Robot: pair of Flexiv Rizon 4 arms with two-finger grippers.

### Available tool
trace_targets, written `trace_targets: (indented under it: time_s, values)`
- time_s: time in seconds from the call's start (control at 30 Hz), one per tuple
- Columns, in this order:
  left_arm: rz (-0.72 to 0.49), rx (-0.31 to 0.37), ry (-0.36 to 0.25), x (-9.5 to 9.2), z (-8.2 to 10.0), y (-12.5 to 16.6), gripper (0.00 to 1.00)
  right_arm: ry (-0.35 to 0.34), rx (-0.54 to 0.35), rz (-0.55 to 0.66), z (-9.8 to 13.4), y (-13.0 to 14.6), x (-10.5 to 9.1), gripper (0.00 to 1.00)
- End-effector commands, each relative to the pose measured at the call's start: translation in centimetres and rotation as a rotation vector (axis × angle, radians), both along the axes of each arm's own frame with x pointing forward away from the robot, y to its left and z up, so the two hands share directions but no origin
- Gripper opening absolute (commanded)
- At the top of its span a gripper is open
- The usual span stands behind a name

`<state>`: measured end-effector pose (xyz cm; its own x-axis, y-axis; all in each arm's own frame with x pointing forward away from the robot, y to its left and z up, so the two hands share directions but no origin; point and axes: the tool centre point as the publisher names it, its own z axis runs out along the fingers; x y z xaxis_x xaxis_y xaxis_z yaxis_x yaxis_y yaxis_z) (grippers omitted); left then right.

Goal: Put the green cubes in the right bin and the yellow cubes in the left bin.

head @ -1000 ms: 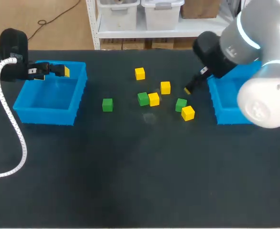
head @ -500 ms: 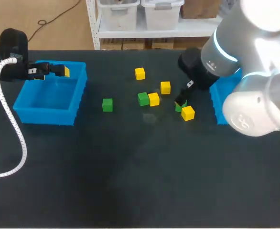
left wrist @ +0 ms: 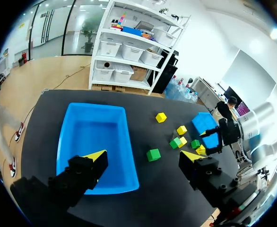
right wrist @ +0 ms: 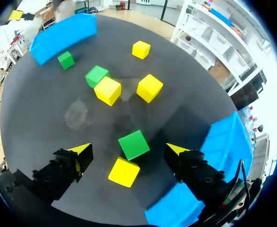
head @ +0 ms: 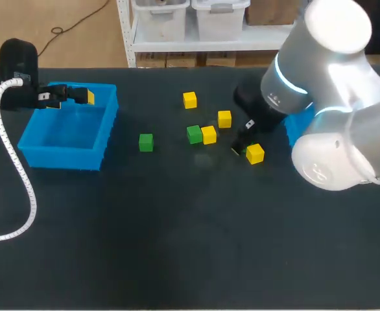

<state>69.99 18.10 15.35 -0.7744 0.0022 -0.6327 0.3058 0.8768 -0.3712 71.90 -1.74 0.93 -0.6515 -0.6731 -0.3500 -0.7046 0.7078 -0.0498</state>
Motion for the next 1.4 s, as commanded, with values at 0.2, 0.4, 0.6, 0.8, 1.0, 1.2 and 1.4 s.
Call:
trace_targets:
  time_s: [0.2,0.4,0.6,0.8,1.0,1.2,1.4]
  values:
    - [-0.008,-0.012,-0.008,0.0,-0.2,0.3,1.00,0.016,-0.021,-0.016,-1.3,0.5,1.2,1.00]
    - [-0.008,-0.012,-0.008,0.0,-0.2,0.3,1.00,0.023,-0.040,-0.030,-1.9,0.6,1.3,1.00]
    - [-0.008,-0.012,-0.008,0.0,-0.2,0.3,1.00,0.020,-0.050,-0.044,-2.2,0.9,1.3,1.00]
    - [-0.008,-0.012,-0.008,0.0,-0.2,0.3,1.00,0.011,-0.058,-0.063,-2.2,0.9,1.3,0.02]
    - [-0.008,-0.012,-0.008,0.0,-0.2,0.3,1.00,0.007,-0.064,-0.071,-2.2,0.8,1.3,0.00]
    - [-0.008,-0.012,-0.008,0.0,-0.2,0.3,1.00,0.001,-0.070,-0.074,-2.2,0.7,1.1,0.00]
    - [-0.008,-0.012,-0.008,0.0,-0.2,0.3,1.00,-0.040,-0.069,-0.041,-1.1,1.2,0.3,0.00]
